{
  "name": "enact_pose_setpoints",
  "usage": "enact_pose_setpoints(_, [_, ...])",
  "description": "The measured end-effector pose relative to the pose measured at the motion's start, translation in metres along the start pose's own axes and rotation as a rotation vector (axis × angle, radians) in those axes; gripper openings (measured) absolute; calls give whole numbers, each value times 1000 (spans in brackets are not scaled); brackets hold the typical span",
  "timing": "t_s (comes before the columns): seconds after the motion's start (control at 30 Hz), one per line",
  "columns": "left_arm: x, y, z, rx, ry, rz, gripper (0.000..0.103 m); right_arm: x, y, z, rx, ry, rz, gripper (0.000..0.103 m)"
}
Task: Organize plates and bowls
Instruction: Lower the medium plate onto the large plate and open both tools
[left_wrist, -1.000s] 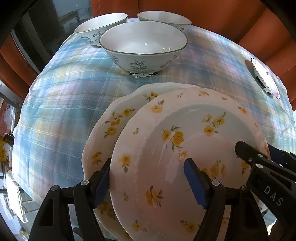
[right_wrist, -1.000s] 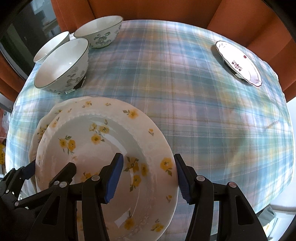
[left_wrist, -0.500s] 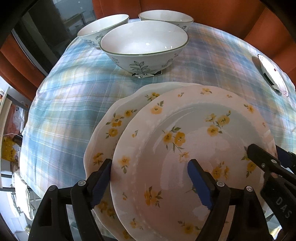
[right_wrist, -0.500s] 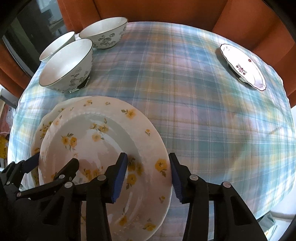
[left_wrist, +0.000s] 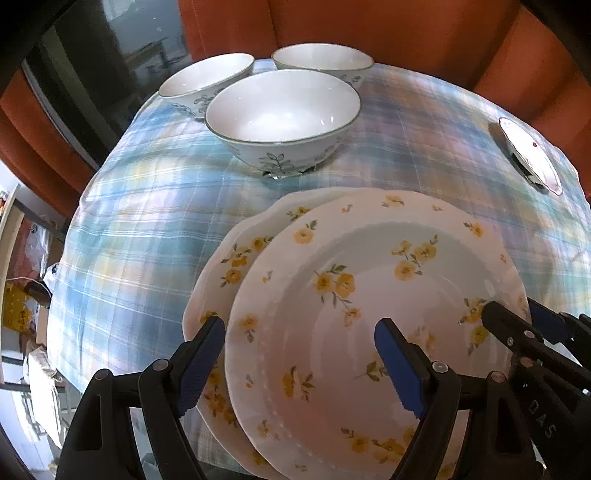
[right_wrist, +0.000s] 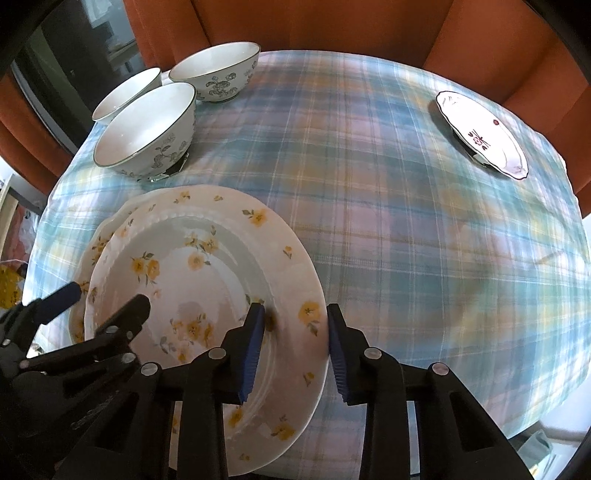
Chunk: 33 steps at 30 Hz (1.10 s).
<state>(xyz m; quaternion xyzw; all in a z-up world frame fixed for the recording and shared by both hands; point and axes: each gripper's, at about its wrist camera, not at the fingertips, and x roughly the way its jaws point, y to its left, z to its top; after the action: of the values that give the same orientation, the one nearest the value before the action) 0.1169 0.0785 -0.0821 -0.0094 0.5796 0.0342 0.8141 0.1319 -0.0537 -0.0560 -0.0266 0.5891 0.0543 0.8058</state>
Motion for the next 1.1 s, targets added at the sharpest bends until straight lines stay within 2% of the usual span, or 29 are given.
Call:
enact_pose_setpoints(0.47, [0,22,-3,51,-23,-36,85,10,24,-9,28,38,-36,39])
enact_pose_setpoints(0.93, [-1,33,-2,114,-26,-80,85,17,31,-8,115,37,-95,46])
enact_pose_setpoints(1.1, [-7,33,1,125,-25,-109,85,2,30,-9,131,2,-81,53])
